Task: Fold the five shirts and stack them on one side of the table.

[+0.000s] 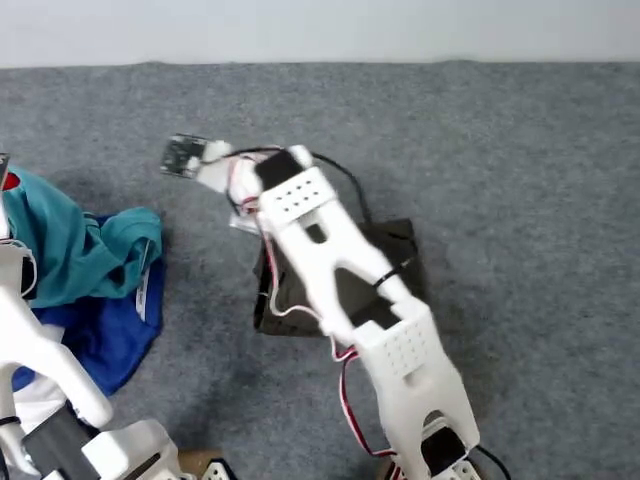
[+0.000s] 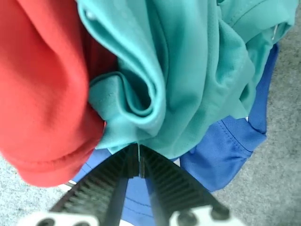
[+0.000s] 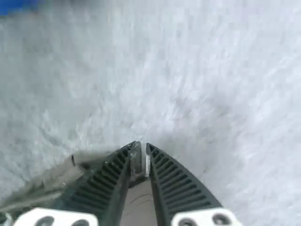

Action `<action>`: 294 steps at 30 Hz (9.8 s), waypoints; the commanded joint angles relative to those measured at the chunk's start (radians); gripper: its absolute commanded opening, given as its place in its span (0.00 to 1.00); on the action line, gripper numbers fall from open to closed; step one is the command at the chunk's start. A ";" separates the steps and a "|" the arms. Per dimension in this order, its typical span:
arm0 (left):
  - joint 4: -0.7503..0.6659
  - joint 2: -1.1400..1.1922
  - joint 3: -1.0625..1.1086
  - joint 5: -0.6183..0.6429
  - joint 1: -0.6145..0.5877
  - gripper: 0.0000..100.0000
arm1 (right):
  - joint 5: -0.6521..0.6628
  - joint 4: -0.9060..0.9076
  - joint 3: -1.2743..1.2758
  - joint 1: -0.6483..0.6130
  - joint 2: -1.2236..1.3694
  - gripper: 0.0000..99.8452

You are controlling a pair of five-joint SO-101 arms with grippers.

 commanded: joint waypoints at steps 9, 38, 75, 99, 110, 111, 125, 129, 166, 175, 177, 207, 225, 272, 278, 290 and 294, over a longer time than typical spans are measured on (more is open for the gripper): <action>-0.017 -0.055 -0.016 0.011 0.006 0.02 | 0.006 0.492 -0.330 0.027 -0.010 0.03; -0.015 -0.057 -0.018 0.006 0.002 0.02 | -0.354 0.348 0.350 -0.217 -0.119 0.03; -0.017 -0.049 -0.016 0.009 0.003 0.02 | -0.290 0.242 0.002 0.044 -0.077 0.03; 0.098 -0.235 -0.015 0.068 0.014 0.01 | -0.689 0.481 0.729 0.275 -0.789 0.29; 0.055 -0.611 0.302 0.083 0.064 0.01 | -0.804 0.196 0.868 0.410 -0.788 0.29; 0.037 -0.643 0.343 0.083 0.069 0.01 | -0.802 0.139 0.868 0.432 -0.782 0.29; -0.100 -0.864 0.630 0.077 0.071 0.02 | -0.687 -0.102 0.677 0.490 -0.426 0.03; -0.126 -0.862 0.645 0.077 0.071 0.02 | -0.686 -0.101 0.568 0.493 -0.308 0.03; -0.209 -0.862 0.719 0.075 0.107 0.02 | -0.603 0.268 -0.170 0.084 0.240 0.03; -0.209 -0.862 0.719 0.075 0.107 0.02 | -0.601 0.341 -0.170 0.035 0.045 0.03; -0.209 -0.865 0.719 0.075 0.107 0.02 | -0.601 0.343 -0.170 0.073 -0.005 0.03; -0.203 -0.867 0.720 0.078 0.106 0.02 | -0.601 0.472 -0.189 0.298 0.061 0.03; -0.204 -0.868 0.720 0.081 0.103 0.02 | -0.601 0.449 -0.212 -0.056 0.194 0.03; -0.226 -0.868 0.719 0.077 0.103 0.02 | -0.509 0.470 0.715 -0.216 -0.526 0.01; -0.227 -0.868 0.719 0.077 0.103 0.02 | -0.509 0.389 0.721 -0.068 -0.578 0.01; -0.227 -0.868 0.719 0.077 0.103 0.02 | -0.505 0.278 0.723 -0.177 -0.257 0.01; -0.229 -0.868 0.719 0.077 0.103 0.02 | -0.505 0.309 0.718 -0.243 -0.257 0.01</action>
